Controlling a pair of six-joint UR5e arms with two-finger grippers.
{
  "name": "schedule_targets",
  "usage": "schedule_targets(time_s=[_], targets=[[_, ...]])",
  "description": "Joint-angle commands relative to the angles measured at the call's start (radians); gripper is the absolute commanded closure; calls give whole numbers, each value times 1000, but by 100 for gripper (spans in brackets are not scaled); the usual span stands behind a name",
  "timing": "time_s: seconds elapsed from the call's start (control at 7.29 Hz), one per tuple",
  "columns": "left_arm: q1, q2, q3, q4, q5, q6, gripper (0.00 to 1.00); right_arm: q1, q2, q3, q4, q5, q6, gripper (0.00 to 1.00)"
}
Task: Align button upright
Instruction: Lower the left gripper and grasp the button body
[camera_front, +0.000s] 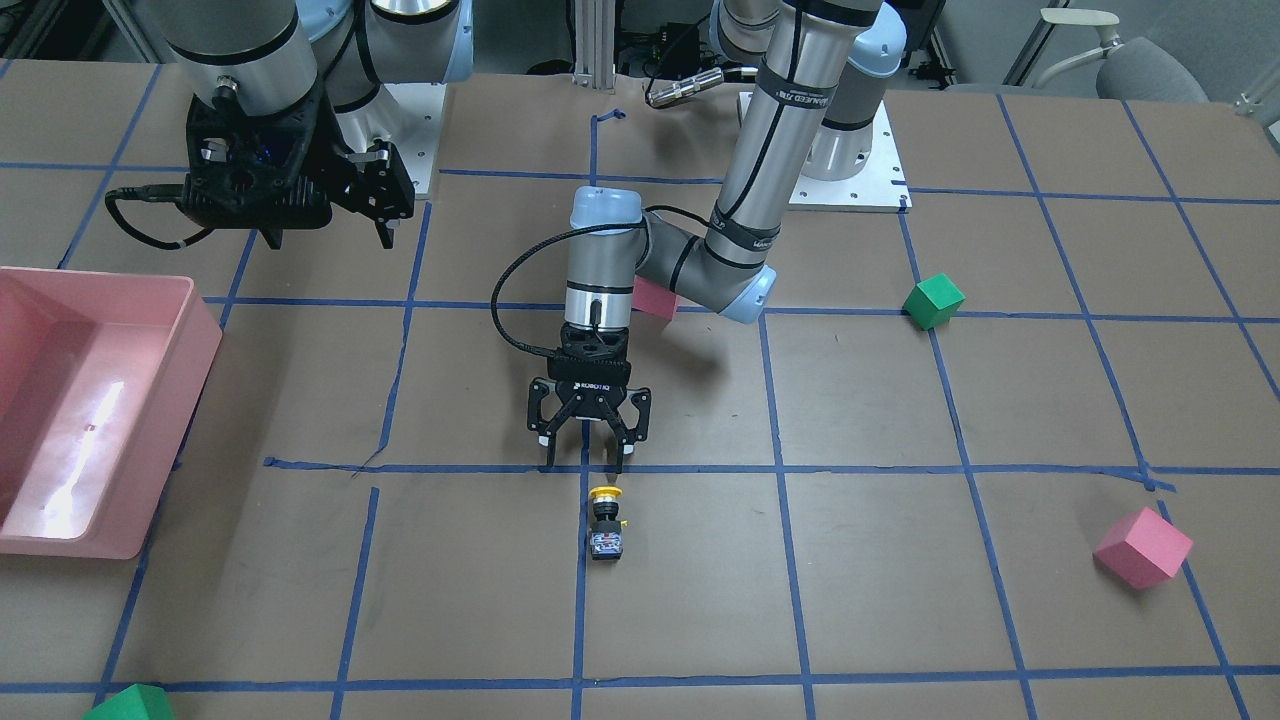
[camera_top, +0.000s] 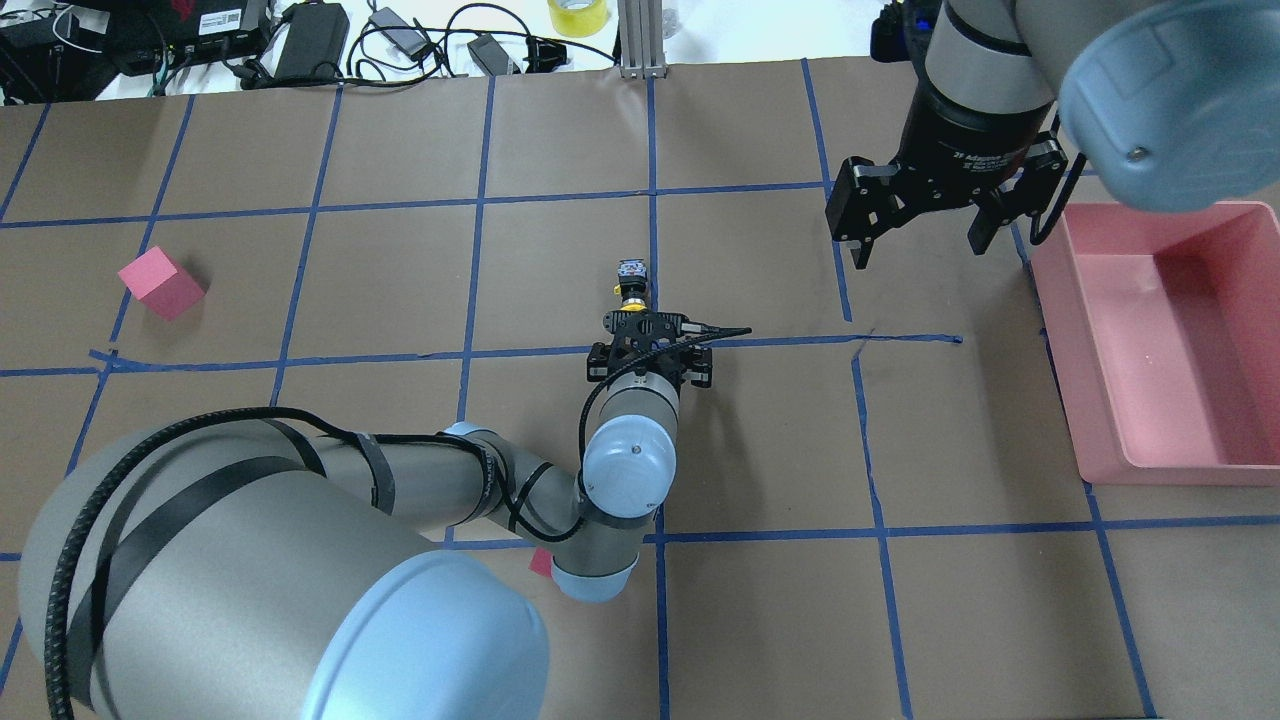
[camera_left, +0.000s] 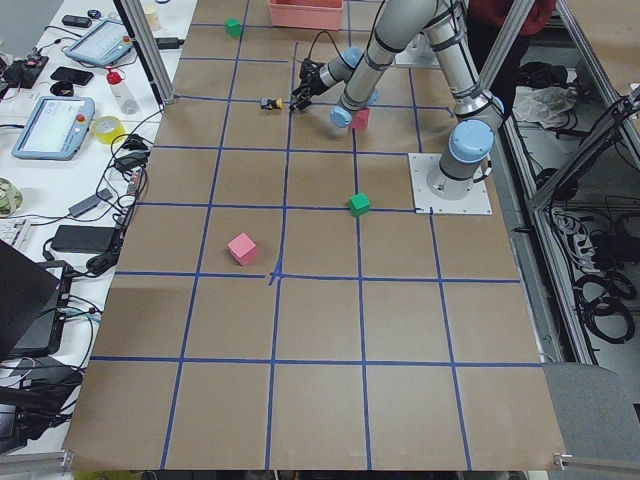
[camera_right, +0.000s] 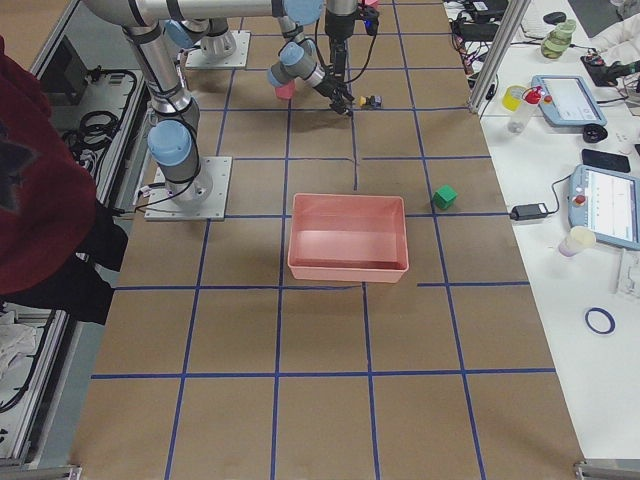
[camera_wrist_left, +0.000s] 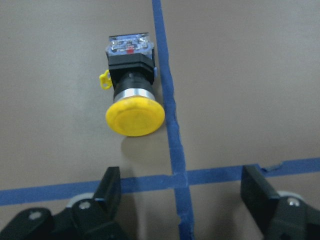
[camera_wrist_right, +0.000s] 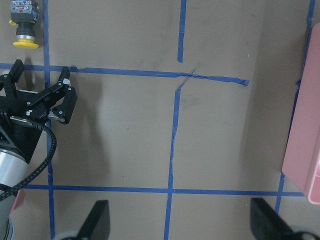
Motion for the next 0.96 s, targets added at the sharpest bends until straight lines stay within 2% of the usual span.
schedule_targets(time_s=[0.0, 0.55, 0.69, 0.82], targets=[[36, 2, 25, 9, -12, 35, 14, 0, 0, 0, 1, -11, 0, 0], [96, 1, 36, 6, -94, 55, 14, 1, 0, 0, 2, -13, 0, 0], [96, -1, 35, 6, -89, 56, 22, 1, 0, 0, 2, -13, 0, 0], [96, -1, 36, 6, -89, 56, 35, 1, 0, 2, 2, -14, 0, 0]])
